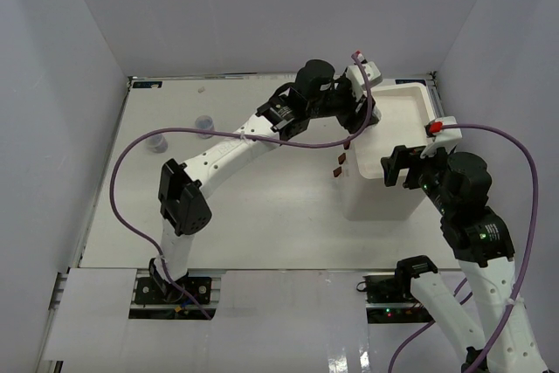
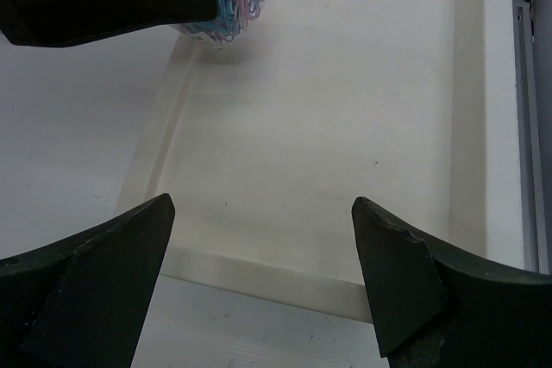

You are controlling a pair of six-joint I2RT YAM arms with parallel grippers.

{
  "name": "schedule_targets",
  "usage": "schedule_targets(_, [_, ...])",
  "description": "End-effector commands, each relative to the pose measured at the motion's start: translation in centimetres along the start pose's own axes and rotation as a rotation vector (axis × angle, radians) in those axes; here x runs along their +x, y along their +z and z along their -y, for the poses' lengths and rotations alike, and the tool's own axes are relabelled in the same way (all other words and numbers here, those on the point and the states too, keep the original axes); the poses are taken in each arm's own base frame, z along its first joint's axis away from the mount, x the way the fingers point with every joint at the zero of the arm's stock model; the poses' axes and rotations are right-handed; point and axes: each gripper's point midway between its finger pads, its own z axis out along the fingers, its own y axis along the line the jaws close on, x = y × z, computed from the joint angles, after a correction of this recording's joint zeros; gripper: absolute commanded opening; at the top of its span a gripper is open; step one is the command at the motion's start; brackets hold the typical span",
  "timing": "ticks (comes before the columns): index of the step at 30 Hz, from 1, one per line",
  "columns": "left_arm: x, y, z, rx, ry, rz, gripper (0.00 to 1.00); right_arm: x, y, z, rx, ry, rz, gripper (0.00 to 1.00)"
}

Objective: Sort the stationery into containers
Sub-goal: Place the stationery in the storage box, then pick up the stationery from the center of the board.

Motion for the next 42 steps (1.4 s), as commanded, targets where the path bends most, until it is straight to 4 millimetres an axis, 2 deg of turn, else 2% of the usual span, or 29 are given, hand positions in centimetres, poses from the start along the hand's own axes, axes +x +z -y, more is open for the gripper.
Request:
schedule_targets(1, [-2.8, 0.2, 0.2, 0.013, 0.029, 0.075, 0.70, -0.3, 0.1, 0.1, 0.008, 0.011, 0.024, 0.90])
schedule_targets(6, [-2.4, 1.1, 0.5, 0.027, 0.012, 0.074, 0.84, -0.2, 0.2, -0.1, -0.003, 0.004, 0.019, 0.90])
schedule_targets(11, [-2.9, 1.4, 0.5, 0.026, 0.008, 0.093, 0.96, -0.2, 0.2, -0.1, -0.004, 0.001, 0.019, 0.90])
schedule_targets(15, [-4.1, 0.9, -0.2, -0.021, -0.012, 0.129, 0.98, 0.0, 0.2, -0.3, -0.018, -0.003, 0.014, 0.90])
schedule_targets(16, [-5.1, 0.3, -0.3, -0.040, -0.016, 0.149, 0.98, 0.0, 0.2, -0.4, -0.024, -0.005, 0.015, 0.90])
schedule_targets(17, [-4.5, 0.0, -0.9, -0.063, -0.033, 0.141, 0.98, 0.0, 0.3, -0.4, -0.024, -0.006, 0.013, 0.90])
schedule_targets(18, [-4.9, -0.5, -1.4, -0.087, -0.062, 0.159, 0.98, 0.0, 0.3, -0.5, -0.031, -0.008, 0.012, 0.90])
schedule_targets(19, [-6.1, -1.9, -2.2, -0.129, -0.080, 0.185, 0.98, 0.0, 0.4, -0.5, -0.032, -0.010, 0.012, 0.90])
schedule_targets(20, [-6.4, -3.1, -3.7, -0.171, -0.112, 0.199, 0.98, 0.1, 0.4, -0.6, -0.034, -0.013, 0.008, 0.90])
schedule_targets(21, [-5.2, -3.6, -4.5, -0.201, -0.141, 0.185, 0.98, 0.1, 0.4, -0.6, -0.039, -0.014, 0.008, 0.90])
schedule_targets(22, [-6.2, -6.0, -6.5, -0.278, -0.179, 0.216, 0.98, 0.1, 0.5, -0.7, -0.044, -0.016, 0.010, 0.90])
schedule_targets(23, [-6.0, -7.2, -7.6, -0.321, -0.202, 0.218, 0.98, 0.2, 0.6, -0.7, -0.044, -0.017, 0.010, 0.90])
schedule_targets(24, [-3.8, -7.9, -8.5, -0.361, -0.234, 0.181, 0.98, 0.2, 0.6, -0.7, -0.044, -0.017, 0.010, 0.90])
schedule_targets(25, [-3.2, -9.1, -9.5, -0.402, -0.269, 0.179, 0.98, 0.2, 0.7, -0.7, -0.044, -0.017, 0.010, 0.90])
schedule_targets(26, [-3.7, -12.2, -11.5, -0.486, -0.281, 0.204, 0.98, 0.2, 0.8, -1.3, -0.077, -0.019, 0.008, 0.90])
schedule_targets(27, [-0.6, -13.0, -12.1, -0.527, -0.311, 0.149, 0.98, 0.2, 0.9, -1.3, -0.080, -0.019, 0.008, 0.90])
schedule_targets(28, [0.5, -14.9, -13.6, -0.588, -0.323, 0.132, 0.98, 0.3, 1.0, -1.4, -0.083, -0.020, 0.006, 0.90])
schedule_targets(29, [0.6, -17.5, -14.6, -0.680, -0.327, 0.138, 0.98, 0.3, 1.1, -1.4, -0.083, -0.020, 0.005, 0.90])
schedule_targets(30, [2.0, -18.8, -15.1, -0.726, -0.337, 0.106, 0.98, 0.3, 1.2, -1.3, -0.083, -0.027, 0.007, 0.90])
schedule_targets(31, [5.3, -20.3, -16.0, -0.776, -0.357, 0.046, 0.98, 0.3, 1.3, -1.3, -0.083, -0.030, 0.007, 0.90])
schedule_targets(32, [5.4, -22.1, -16.1, -0.809, -0.358, 0.053, 0.98, 0.4, 1.5, -1.3, -0.083, -0.033, 0.005, 0.90])
schedule_targets(33, [6.5, -23.1, -16.2, -0.827, -0.369, 0.040, 0.98, 0.4, 1.6, -1.3, -0.085, -0.036, 0.005, 0.90])
schedule_targets(34, [9.6, -24.4, -16.7, -0.863, -0.393, -0.010, 0.98, 0.5, 1.7, -1.3, -0.085, -0.039, 0.002, 0.90])
schedule_targets(36, [11.1, -26.5, -17.1, -0.914, -0.402, -0.021, 0.98, 0.4, 1.9, -1.4, -0.091, -0.042, 0.004, 0.90])
schedule_targets(37, [12.6, -27.9, -18.0, -0.959, -0.417, -0.038, 0.98, 0.4, 2.0, -1.4, -0.094, -0.042, 0.004, 0.90])
schedule_targets(38, [15.0, -28.7, -18.2, -0.982, -0.438, -0.080, 0.98, 0.5, 2.2, -1.6, -0.101, -0.043, 0.001, 0.90])
schedule_targets(39, [15.9, -29.3, -18.6, -1.006, -0.448, -0.089, 0.98, 0.4, 2.2, -1.6, -0.106, -0.045, 0.005, 0.90])
schedule_targets(41, [19.1, -31.0, -19.9, -1.079, -0.486, -0.133, 0.98, 0.5, 2.4, -1.8, -0.117, -0.043, 0.003, 0.90])
schedule_targets(42, [19.9, -31.7, -20.6, -1.123, -0.497, -0.131, 0.98, 0.5, 2.5, -1.9, -0.119, -0.044, 0.005, 0.90])
